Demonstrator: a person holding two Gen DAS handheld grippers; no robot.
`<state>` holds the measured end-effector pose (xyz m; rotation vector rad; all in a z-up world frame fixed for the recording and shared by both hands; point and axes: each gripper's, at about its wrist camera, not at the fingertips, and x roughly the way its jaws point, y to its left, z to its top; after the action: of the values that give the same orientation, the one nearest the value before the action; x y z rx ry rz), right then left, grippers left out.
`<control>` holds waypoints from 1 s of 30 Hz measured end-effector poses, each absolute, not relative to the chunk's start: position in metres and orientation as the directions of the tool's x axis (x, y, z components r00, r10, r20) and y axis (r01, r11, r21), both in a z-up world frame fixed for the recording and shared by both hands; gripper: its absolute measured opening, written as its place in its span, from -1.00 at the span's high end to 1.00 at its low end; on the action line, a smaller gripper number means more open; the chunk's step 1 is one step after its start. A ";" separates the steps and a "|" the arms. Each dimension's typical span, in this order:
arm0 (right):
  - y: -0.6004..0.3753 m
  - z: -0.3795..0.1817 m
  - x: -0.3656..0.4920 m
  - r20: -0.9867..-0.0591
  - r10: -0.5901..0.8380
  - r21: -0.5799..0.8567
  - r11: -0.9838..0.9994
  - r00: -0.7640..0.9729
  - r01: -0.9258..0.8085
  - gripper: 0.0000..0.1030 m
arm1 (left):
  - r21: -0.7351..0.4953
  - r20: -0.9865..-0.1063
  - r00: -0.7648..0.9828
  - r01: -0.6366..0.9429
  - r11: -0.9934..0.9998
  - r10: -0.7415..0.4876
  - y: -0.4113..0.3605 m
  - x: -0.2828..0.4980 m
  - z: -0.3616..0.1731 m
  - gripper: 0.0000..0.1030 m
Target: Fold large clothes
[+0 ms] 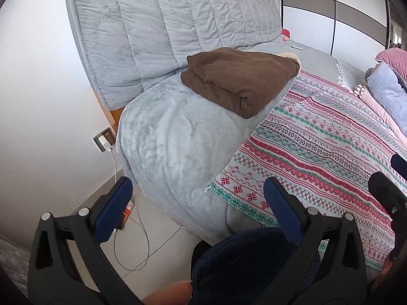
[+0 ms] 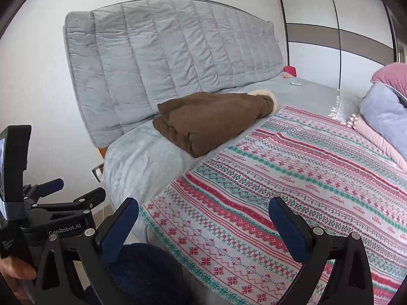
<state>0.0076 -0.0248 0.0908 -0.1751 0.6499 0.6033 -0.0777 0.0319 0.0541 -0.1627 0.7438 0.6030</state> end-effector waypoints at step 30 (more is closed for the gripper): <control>-0.031 0.087 0.018 -0.624 0.420 0.003 0.845 0.659 -0.535 -1.00 | 0.097 -0.652 0.585 -0.567 0.818 0.483 0.019 -0.061 0.048 -0.99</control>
<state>0.0179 -0.0310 0.0867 -0.1875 0.6568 0.5443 -0.0607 0.0186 0.0480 -0.1257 0.7205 0.6139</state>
